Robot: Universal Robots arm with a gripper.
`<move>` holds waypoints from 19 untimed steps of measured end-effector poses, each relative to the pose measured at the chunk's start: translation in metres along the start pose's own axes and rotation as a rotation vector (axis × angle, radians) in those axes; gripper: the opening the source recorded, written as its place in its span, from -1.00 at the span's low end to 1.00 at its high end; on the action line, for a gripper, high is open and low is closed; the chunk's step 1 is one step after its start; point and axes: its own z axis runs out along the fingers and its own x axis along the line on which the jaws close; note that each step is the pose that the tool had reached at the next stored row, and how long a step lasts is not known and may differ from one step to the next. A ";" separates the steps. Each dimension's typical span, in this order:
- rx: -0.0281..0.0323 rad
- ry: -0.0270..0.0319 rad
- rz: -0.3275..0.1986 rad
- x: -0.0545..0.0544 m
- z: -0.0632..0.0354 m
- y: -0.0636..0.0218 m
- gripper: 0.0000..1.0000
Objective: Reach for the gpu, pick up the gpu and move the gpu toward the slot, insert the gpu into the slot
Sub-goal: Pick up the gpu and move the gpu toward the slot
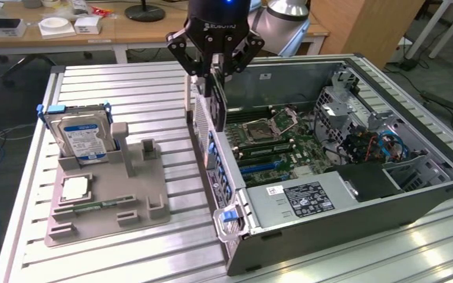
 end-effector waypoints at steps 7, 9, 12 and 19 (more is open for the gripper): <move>-0.0001 -0.0001 0.000 -0.005 0.0001 0.0002 -0.47; 0.0000 0.0000 0.000 -0.007 0.0001 0.0002 -0.47; 0.0000 0.0000 0.000 -0.009 0.0002 0.0003 -0.47; 0.0000 -0.0001 0.000 -0.014 0.0002 0.0004 -0.47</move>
